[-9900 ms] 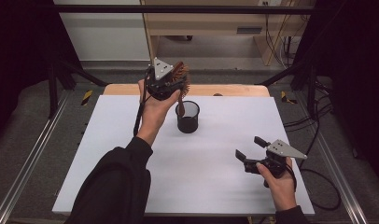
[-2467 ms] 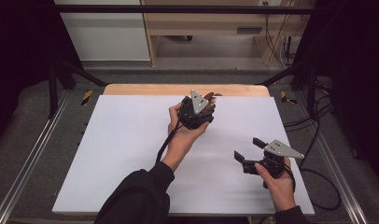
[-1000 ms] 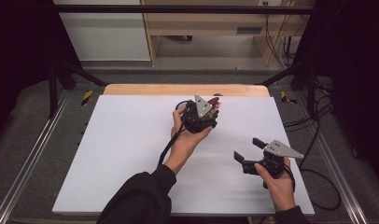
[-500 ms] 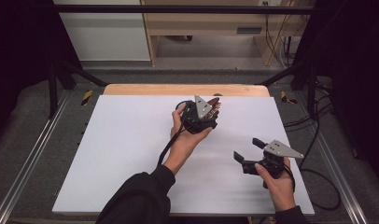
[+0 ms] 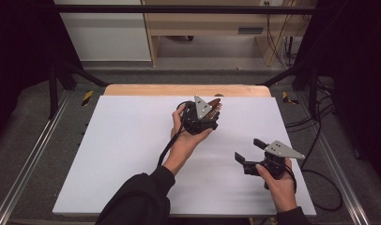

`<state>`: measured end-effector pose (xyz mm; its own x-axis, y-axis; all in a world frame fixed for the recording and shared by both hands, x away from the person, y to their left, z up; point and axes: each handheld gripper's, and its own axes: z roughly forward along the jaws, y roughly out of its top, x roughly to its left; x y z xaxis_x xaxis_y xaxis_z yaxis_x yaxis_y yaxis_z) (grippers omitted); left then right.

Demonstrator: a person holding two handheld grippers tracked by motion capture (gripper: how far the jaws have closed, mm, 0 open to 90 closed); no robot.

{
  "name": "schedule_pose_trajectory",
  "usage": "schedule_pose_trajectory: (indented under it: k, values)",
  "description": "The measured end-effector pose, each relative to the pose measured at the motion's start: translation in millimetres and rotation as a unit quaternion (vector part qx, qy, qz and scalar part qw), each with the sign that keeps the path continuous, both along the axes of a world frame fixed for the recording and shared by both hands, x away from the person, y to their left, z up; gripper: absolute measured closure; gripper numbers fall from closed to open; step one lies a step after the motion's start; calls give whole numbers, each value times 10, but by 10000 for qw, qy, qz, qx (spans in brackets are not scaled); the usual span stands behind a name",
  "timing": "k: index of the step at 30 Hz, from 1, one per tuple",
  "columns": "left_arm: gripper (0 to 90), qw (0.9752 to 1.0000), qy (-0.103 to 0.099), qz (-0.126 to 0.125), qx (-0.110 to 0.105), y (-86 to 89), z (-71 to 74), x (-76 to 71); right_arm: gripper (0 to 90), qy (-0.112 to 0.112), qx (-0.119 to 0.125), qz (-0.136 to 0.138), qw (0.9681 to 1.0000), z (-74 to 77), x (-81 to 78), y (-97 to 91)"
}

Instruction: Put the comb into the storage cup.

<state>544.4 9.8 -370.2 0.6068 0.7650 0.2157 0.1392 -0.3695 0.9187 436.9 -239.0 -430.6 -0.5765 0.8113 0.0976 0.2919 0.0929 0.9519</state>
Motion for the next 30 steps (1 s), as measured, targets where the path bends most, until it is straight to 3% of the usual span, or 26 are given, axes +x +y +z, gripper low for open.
schedule_pose_trajectory:
  k: [30]
  values:
    - [147, 10000, -35, 40, 18, 27, -30, -24, 70, 16, -13, 23, 10000, -3, 0, 9]
